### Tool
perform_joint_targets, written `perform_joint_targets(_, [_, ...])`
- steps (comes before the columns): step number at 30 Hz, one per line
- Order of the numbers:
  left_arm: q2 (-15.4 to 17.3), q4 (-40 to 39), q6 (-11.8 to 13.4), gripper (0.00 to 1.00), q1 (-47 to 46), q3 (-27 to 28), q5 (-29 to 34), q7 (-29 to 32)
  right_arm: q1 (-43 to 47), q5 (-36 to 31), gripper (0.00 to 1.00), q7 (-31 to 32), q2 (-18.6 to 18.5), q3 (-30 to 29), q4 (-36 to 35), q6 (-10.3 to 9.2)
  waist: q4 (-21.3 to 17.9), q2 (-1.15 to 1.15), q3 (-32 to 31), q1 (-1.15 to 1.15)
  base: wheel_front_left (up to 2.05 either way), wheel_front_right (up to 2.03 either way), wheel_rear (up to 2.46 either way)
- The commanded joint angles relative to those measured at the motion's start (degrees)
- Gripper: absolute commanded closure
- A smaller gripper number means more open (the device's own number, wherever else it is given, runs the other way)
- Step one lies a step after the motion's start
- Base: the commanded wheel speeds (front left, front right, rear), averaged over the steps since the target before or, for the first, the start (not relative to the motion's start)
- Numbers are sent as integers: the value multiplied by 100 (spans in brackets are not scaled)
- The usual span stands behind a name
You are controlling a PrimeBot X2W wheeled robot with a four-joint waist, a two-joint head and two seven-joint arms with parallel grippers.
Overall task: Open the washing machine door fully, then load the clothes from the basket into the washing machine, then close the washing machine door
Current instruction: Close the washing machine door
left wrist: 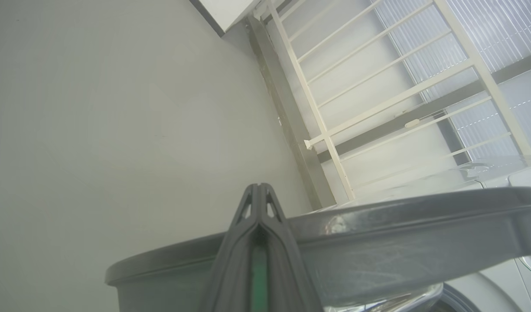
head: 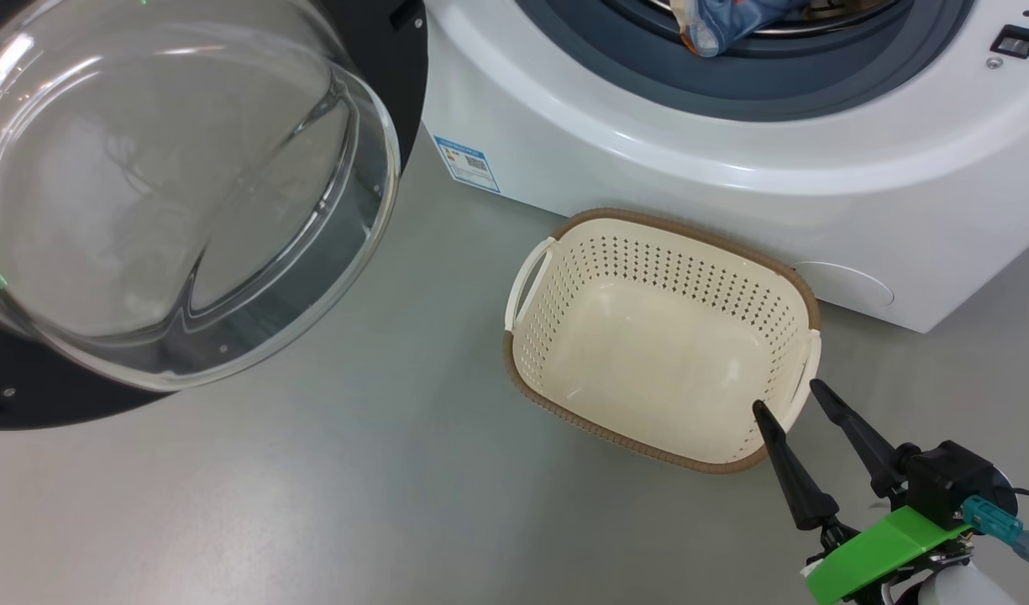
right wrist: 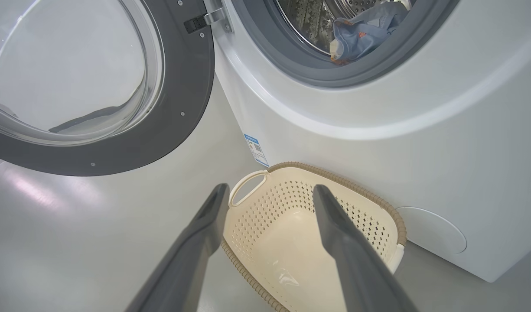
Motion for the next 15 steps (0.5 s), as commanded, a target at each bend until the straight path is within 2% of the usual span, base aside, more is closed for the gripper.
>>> perform_joint_targets(1, [467, -52, -21, 100, -168, 164, 22, 66, -96, -28, 0, -47, -66, 130, -136, 32, 3, 0, 0, 0, 0, 0, 0])
perform_joint_targets(15, [335, -145, -21, 100, 12, 138, -52, 669, -114, -20, 0, -47, -99, 123, -125, 32, -26, 0, -67, 0, 0, 0, 0])
